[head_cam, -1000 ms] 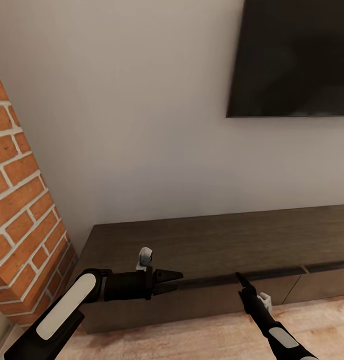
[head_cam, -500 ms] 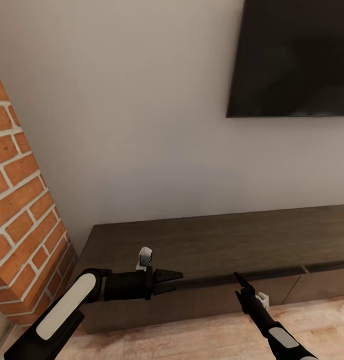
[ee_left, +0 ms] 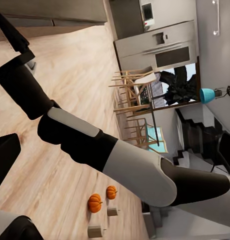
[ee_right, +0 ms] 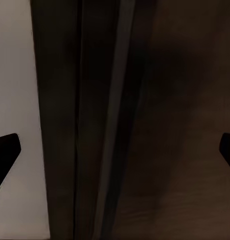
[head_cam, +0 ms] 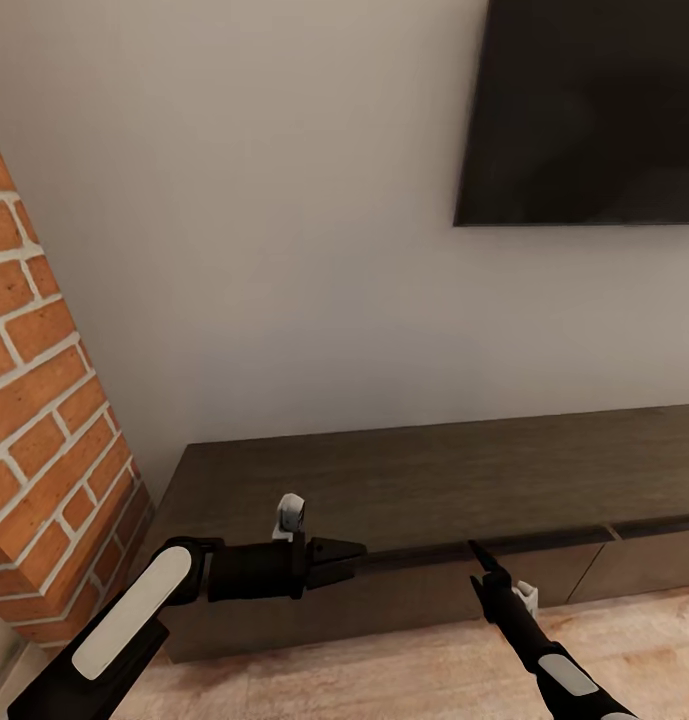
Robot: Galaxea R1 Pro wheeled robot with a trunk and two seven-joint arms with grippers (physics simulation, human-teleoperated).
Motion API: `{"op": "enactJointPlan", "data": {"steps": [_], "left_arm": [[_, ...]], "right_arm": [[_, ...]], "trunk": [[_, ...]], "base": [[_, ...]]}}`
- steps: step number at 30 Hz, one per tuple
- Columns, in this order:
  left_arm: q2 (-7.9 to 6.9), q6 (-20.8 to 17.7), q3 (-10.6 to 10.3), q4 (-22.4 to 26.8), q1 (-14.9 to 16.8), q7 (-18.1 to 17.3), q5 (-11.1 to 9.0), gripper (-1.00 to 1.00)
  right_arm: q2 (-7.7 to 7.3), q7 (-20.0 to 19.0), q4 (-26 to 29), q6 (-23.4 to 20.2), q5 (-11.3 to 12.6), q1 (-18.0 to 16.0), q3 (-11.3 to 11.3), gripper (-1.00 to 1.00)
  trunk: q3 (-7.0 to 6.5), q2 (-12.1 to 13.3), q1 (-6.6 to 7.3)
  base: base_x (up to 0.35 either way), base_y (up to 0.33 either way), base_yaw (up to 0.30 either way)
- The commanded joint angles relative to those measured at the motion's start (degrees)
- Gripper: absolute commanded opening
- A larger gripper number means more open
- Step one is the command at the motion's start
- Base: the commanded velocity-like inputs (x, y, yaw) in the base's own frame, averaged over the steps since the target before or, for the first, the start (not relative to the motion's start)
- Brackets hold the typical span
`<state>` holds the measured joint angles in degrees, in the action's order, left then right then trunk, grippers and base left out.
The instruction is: Place each of the two pumpkins and all three candles from the living room inside a cabinet in the living room (use any cabinet), then make sure every cabinet is closed, and position the cauldron so it is next to a table in the living room.
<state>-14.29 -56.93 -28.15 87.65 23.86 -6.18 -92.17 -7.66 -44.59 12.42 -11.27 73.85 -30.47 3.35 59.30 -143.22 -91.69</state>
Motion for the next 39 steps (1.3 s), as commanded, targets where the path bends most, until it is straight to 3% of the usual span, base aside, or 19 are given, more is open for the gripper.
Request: {"op": "enactJointPlan", "data": {"steps": [1, 11, 23, 39], "left_arm": [[-0.04, 0.0, -0.1, 0.0, 0.0, -0.6, 0.5, 1.0], [-0.04, 0.0, -0.1, 0.0, 0.0, -0.6, 0.5, 1.0], [-0.02, 0.0, -0.1, -0.1, 0.0, -0.6, 0.6, 1.0], [0.0, 0.0, -0.1, -0.2, 0.0, -0.6, 0.6, 1.0]], "right_arm": [[0.01, -0.4, 0.0, -0.7, 0.2, 0.0, 0.3, 1.0], [0.01, -4.3, 0.0, -0.8, 0.2, 0.0, 0.3, 1.0], [0.01, -4.5, 0.0, -0.9, 0.2, 0.0, 0.3, 1.0], [0.01, -4.5, 0.0, -0.8, 0.2, 0.0, 0.3, 1.0]], "trunk": [[0.05, 0.0, 0.01], [0.27, 0.0, -0.01], [2.27, -0.2, -0.25], [2.27, -0.2, -0.25]], "base": [[0.0, 0.0, 0.0], [0.0, 0.0, 0.0], [0.0, 0.0, 0.0], [0.06, -0.005, 0.0]]}}
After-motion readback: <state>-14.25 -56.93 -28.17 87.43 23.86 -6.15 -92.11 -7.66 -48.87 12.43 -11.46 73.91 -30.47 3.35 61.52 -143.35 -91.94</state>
